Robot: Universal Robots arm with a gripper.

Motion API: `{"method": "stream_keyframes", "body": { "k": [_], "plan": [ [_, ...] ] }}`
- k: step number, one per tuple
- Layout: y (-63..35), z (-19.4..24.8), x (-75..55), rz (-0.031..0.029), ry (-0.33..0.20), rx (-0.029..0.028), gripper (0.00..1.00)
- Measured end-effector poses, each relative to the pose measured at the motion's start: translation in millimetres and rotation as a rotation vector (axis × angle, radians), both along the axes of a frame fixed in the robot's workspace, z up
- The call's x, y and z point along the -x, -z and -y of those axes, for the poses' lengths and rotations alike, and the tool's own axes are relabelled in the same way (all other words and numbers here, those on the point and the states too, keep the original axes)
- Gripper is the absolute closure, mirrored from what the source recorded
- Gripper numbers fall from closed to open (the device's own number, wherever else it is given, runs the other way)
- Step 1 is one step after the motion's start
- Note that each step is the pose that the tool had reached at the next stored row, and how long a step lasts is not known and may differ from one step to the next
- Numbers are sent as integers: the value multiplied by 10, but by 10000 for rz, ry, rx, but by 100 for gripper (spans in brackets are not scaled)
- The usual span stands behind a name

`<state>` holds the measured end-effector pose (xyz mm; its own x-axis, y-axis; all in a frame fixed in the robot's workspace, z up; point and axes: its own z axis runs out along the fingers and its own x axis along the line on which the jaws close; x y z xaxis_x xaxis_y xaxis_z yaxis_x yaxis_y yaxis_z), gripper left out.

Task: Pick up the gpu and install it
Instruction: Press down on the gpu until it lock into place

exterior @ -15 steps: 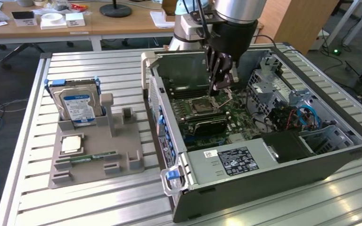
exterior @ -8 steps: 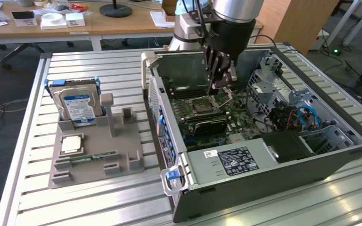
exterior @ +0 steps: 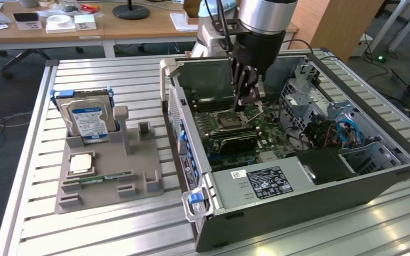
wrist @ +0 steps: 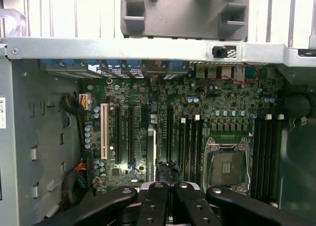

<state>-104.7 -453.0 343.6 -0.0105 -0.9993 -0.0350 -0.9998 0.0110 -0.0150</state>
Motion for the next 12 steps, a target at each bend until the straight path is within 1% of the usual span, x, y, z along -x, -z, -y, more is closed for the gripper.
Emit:
{"method": "stream_keyframes", "body": {
  "k": [10, 12],
  "plan": [
    [181, -14, 0, 0, -1, 3, 89],
    [192, -17, 0, -1, 1, 27, 89]
  ]
}}
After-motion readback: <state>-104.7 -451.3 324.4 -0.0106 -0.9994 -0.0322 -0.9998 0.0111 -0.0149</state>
